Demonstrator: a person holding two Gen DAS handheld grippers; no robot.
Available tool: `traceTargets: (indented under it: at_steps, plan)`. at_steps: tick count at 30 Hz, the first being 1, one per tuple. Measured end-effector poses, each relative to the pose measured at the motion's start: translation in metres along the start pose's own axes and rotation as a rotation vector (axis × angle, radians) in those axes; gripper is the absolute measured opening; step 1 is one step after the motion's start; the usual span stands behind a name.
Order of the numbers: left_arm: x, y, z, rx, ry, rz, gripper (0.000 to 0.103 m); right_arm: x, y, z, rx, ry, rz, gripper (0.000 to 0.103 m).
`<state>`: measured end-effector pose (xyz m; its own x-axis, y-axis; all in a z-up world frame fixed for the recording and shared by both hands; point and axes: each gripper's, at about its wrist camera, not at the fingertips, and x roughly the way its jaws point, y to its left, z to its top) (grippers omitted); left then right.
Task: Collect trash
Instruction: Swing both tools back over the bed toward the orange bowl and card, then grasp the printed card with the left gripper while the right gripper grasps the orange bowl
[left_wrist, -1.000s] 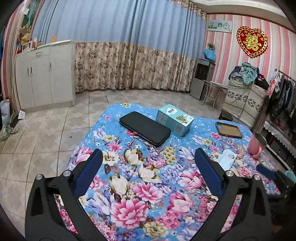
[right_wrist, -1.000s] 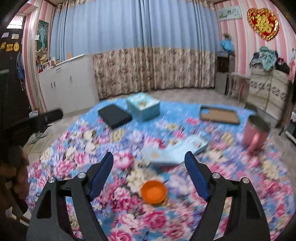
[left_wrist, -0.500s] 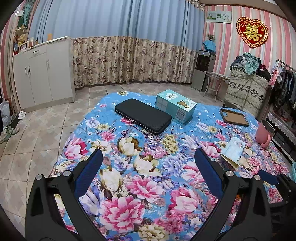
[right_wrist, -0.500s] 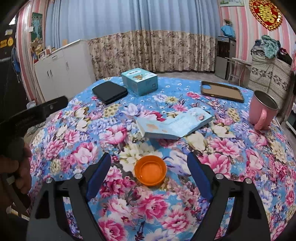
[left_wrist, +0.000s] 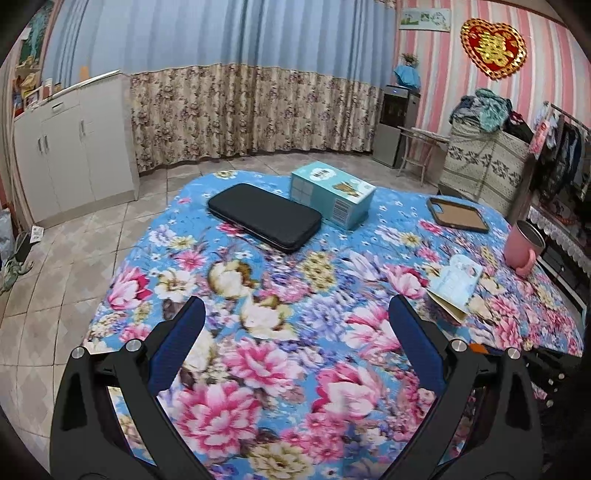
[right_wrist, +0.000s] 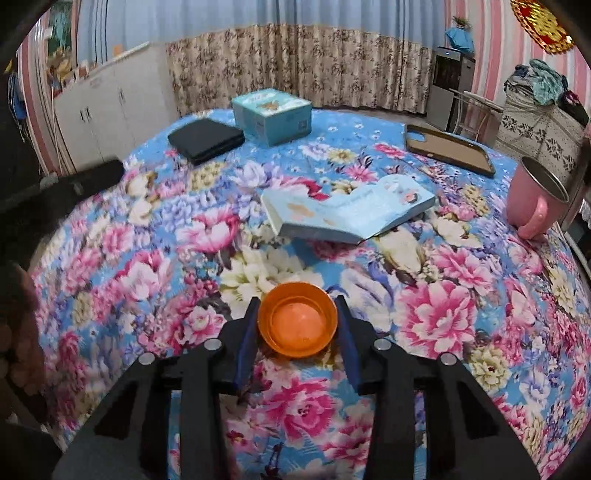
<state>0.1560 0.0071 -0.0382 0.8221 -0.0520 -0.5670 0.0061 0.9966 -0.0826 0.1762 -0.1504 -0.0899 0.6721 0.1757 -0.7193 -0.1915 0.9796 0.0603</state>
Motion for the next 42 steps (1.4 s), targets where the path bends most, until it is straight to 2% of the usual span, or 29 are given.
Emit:
traceTargets:
  at_steps: [2, 5, 7, 9, 13, 16, 17, 18, 20, 21, 22, 26, 31, 36, 42]
  plan:
    - [0.003, -0.01, -0.001, 0.009, 0.02, -0.031, 0.096, -0.014, -0.011, 0.002, 0.03, -0.06, -0.02, 0.039]
    - [0.011, -0.024, -0.001, -0.031, 0.072, -0.142, 0.096, -0.036, -0.036, 0.008, 0.086, -0.155, -0.061, 0.04]
    - [0.019, -0.037, -0.001, -0.064, 0.11, -0.218, 0.096, -0.043, -0.054, 0.011, 0.126, -0.179, -0.074, 0.04]
    - [0.029, -0.053, 0.0, -0.076, 0.138, -0.259, 0.096, -0.046, -0.075, 0.011, 0.166, -0.187, -0.082, 0.04]
    - [0.053, -0.08, 0.001, -0.09, 0.191, -0.272, 0.096, -0.05, -0.102, 0.006, 0.224, -0.192, -0.089, 0.04]
    - [0.074, -0.095, 0.001, -0.086, 0.23, -0.27, 0.094, -0.048, -0.108, 0.004, 0.229, -0.187, -0.084, 0.04]
    - [0.08, -0.1, 0.0, -0.084, 0.24, -0.282, 0.084, -0.047, -0.108, 0.004, 0.227, -0.187, -0.08, 0.04]
    - [0.085, -0.105, -0.001, -0.073, 0.257, -0.302, 0.058, -0.047, -0.109, 0.004, 0.226, -0.187, -0.079, 0.04]
    - [0.089, -0.113, -0.003, -0.039, 0.278, -0.322, 0.024, -0.049, -0.11, 0.003, 0.233, -0.193, -0.074, 0.04]
    - [0.084, -0.116, -0.002, -0.033, 0.26, -0.335, 0.009, -0.05, -0.11, 0.003, 0.233, -0.198, -0.073, 0.04]
    - [0.078, -0.116, 0.0, -0.027, 0.244, -0.343, 0.008, -0.051, -0.109, 0.002, 0.233, -0.202, -0.074, 0.04]
    - [0.027, -0.119, 0.018, 0.0, 0.073, -0.354, 0.008, -0.065, -0.11, -0.001, 0.242, -0.245, -0.053, 0.04]
    - [-0.032, -0.122, 0.033, 0.042, -0.094, -0.329, 0.008, -0.086, -0.109, -0.004, 0.224, -0.3, -0.067, 0.04]
    - [-0.066, -0.121, 0.038, 0.063, -0.169, -0.313, 0.008, -0.106, -0.103, -0.004, 0.201, -0.345, -0.094, 0.04]
    - [-0.091, -0.117, 0.047, 0.054, -0.208, -0.31, 0.008, -0.126, -0.098, 0.001, 0.169, -0.368, -0.104, 0.04]
